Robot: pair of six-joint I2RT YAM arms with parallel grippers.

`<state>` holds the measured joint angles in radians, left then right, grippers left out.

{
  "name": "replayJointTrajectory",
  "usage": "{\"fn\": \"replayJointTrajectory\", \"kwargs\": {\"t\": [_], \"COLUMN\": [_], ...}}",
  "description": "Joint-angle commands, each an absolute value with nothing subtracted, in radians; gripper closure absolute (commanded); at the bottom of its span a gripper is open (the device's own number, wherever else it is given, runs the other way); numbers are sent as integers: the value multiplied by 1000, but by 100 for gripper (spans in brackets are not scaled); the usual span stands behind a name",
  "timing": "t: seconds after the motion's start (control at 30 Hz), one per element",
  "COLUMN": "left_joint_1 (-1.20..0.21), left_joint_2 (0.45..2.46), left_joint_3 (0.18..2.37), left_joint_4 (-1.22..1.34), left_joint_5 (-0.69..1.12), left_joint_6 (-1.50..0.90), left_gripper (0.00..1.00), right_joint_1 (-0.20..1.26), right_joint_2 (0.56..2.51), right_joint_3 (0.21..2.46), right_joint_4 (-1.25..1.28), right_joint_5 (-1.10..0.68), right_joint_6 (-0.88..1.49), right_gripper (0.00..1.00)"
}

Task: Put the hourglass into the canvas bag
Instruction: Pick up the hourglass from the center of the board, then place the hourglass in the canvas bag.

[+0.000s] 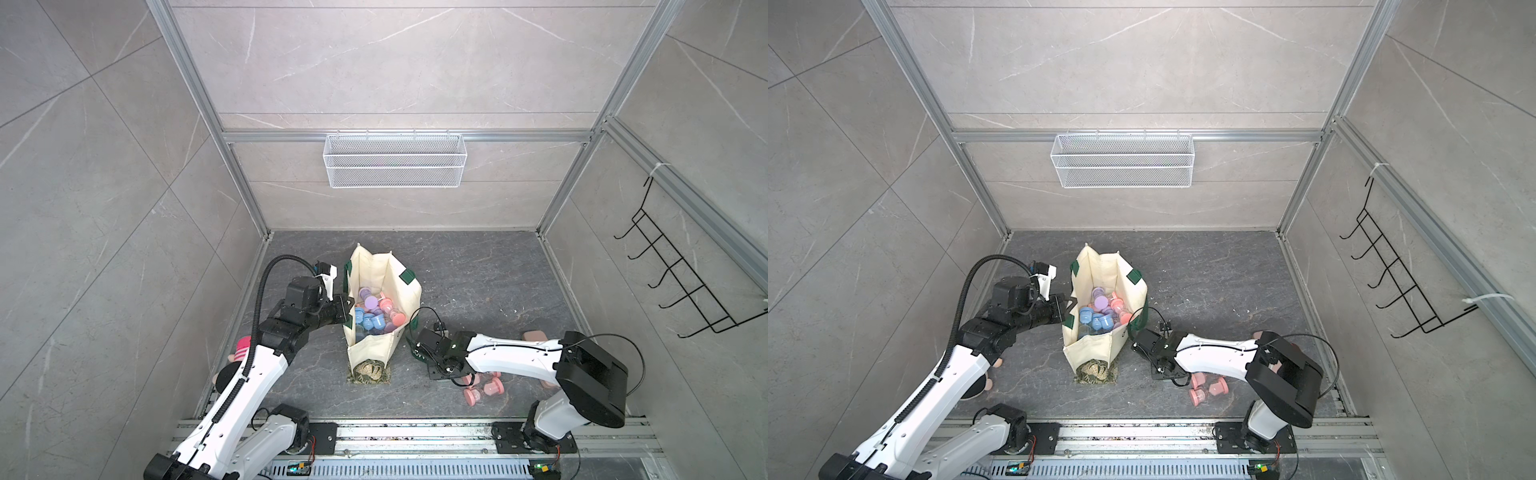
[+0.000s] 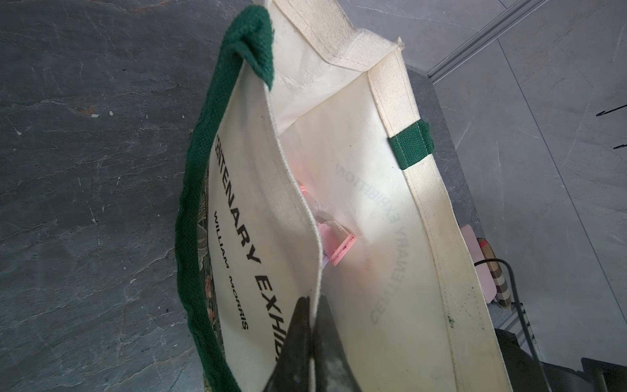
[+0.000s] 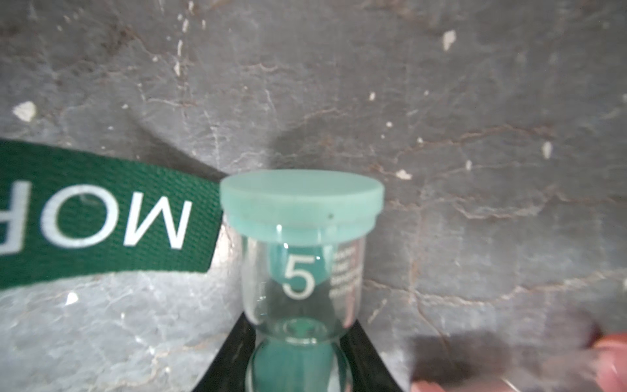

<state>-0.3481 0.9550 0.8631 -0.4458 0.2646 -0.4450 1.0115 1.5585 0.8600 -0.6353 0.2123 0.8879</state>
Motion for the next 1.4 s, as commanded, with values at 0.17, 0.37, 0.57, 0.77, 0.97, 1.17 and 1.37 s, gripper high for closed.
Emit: {"fn": "replayJointTrajectory", "kwargs": {"t": [0.17, 0.37, 0.57, 0.77, 0.97, 1.17, 1.37], "left_joint_1": [-350, -351, -350, -349, -350, -350, -349], "left_joint_2": [952, 953, 953, 948, 953, 950, 963], "left_joint_3": [866, 864, 862, 862, 865, 864, 865], "left_joint_4": [-439, -437, -434, -433, -433, -436, -437], "left_joint_5": [305, 302, 305, 307, 309, 307, 313], "left_joint_6": [-434, -434, -435, -434, -435, -435, -437], "left_gripper": [100, 100, 100, 100, 100, 100, 100], "right_joint_1": [1012, 1012, 1012, 1012, 1012, 1012, 1012], "right_joint_2": [1369, 1273, 1206, 1200, 1213, 1247, 1312], "right_joint_3": [913, 982, 1070, 1189, 1293, 1381, 1468], "right_joint_4": [-748, -813, -857, -869, -846, -794, -710], "right_joint_5": [302, 358, 409, 433, 412, 374, 324], "right_joint_6": [881, 878, 862, 807, 752, 708, 671], "right_gripper": [94, 97, 98, 100, 100, 100, 100]}}
